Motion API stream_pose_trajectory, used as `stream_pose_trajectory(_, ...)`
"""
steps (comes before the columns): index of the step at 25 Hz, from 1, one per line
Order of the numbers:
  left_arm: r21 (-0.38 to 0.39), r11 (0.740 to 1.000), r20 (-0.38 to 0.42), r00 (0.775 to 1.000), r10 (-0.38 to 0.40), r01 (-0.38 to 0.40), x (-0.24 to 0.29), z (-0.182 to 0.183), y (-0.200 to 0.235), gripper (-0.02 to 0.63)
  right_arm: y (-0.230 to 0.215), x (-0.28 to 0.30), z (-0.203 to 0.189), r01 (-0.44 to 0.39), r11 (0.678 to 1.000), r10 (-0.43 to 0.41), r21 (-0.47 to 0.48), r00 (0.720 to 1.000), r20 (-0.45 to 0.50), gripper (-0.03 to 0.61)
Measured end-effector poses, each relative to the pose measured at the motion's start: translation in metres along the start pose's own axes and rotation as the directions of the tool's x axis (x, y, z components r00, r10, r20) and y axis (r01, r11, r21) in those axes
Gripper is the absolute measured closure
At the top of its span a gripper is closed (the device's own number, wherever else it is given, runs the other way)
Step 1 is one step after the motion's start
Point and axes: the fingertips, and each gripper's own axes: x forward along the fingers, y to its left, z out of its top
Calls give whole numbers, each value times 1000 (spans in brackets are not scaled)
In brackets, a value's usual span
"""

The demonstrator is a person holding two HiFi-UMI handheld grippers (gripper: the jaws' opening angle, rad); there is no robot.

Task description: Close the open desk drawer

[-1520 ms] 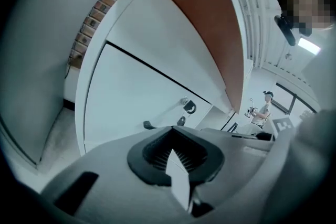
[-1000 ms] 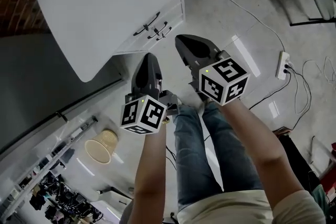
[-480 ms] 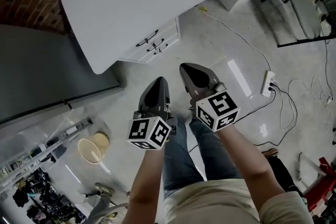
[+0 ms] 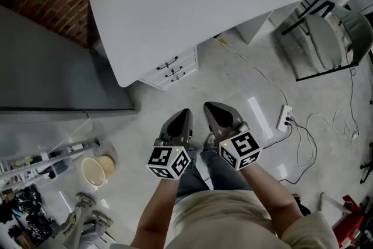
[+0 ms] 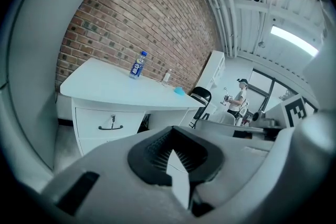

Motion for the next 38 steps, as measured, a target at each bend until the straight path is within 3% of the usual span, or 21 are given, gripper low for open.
stream_pose_trajectory(10,63,995,-23,997,-72,73,-37,13,-70,614,36,-65,46,-20,996,23,-86,999,37,578)
stream_pose_trajectory(16,148,984,-34,995,-95,99,-49,24,-98,612,51,-93,60,-41,992,47,-117,998,50,578)
stream_pose_trajectory(38,192,975,26,992,-120,113,-74,36,-121,613,76,-119,71,-73,971,96,-229,991,90,578)
